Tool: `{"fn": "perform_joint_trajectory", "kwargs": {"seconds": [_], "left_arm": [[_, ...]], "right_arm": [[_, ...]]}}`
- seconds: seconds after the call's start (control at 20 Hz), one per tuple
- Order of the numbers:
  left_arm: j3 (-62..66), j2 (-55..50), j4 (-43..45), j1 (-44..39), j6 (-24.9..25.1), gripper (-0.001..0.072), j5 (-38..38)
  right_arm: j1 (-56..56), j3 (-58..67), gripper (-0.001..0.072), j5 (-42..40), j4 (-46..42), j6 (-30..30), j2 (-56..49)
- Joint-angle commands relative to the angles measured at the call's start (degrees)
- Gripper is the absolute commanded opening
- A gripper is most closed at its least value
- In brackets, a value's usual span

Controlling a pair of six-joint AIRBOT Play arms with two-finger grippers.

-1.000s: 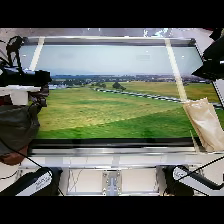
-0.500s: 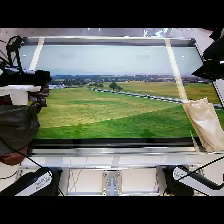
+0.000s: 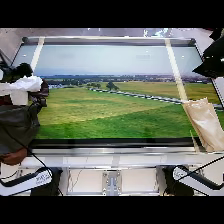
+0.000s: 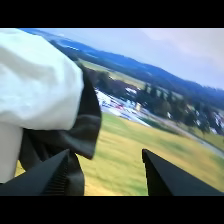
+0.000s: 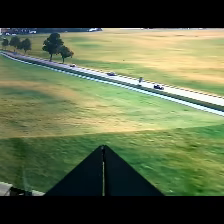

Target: Fold the shirts.

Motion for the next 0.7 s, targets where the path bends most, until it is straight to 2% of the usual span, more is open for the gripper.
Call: {"fn": "perform_joint_trajectory", "kwargs": {"seconds": [0.0,0.1,0.25,0.35,0.55,0.65], "left_arm": [[1.7,-8.3,-8.0,10.2,-10.3,0.0668,7.7],[2.4,-13.6,-18.6,14.4,-8.7,0.0668,8.1],[2.4,-19.8,-29.2,17.1,-7.9,0.0668,10.4],[2.4,-22.4,-30.6,17.2,-7.8,0.0668,11.6],[2.4,-24.7,-35.8,17.1,-7.8,0.0665,17.7],[2.4,-26.1,-38.0,17.1,-7.8,0.0662,18.4]], "right_arm": [[0.1,0.0,0.0019,-0.6,0.7,1.6,0.0],[0.1,0.0,0.0019,-1.5,2.9,4.9,0.0],[0.1,0.0,0.002,-4.0,8.1,5.8,0.0],[0.1,0.0,0.0019,-5.7,12.3,5.8,0.0],[0.1,0.0,0.002,-9.2,16.5,5.8,0.0],[0.1,0.0,0.002,-11.7,17.5,5.8,0.0]]}}
